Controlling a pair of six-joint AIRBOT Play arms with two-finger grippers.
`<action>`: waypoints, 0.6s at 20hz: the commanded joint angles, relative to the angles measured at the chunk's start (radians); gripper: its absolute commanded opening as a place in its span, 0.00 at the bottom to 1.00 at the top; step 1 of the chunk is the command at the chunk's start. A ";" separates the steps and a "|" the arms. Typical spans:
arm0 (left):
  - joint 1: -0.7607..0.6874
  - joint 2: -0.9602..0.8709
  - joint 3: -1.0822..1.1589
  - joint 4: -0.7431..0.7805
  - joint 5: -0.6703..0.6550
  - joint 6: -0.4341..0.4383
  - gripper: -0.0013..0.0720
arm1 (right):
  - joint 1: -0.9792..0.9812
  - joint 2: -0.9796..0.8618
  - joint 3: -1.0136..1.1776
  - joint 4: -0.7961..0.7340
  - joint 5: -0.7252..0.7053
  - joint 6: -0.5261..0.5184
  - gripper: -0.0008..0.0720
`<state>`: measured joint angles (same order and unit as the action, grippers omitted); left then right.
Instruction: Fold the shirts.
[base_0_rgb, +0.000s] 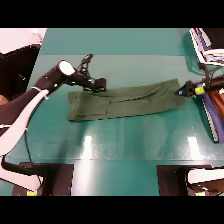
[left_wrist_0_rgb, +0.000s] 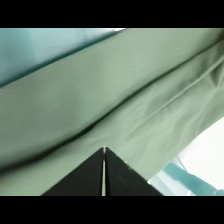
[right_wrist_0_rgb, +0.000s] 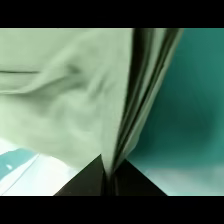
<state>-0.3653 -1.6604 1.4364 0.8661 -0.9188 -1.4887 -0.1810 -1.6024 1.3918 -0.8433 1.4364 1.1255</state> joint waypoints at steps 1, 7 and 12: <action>-0.093 -0.123 0.126 -0.019 0.017 -0.004 0.06 | 0.103 0.081 0.159 0.016 0.054 0.068 0.04; -0.183 -0.265 0.201 -0.034 -0.005 -0.005 0.06 | 0.318 0.112 0.366 0.093 0.029 0.109 0.04; -0.183 -0.276 0.201 -0.034 0.027 -0.005 0.06 | 0.454 0.113 0.404 0.093 -0.012 0.109 0.04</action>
<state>-0.5411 -1.9228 1.6310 0.8356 -0.9104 -1.4944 0.1978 -1.4933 1.7660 -0.7609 1.4536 1.2266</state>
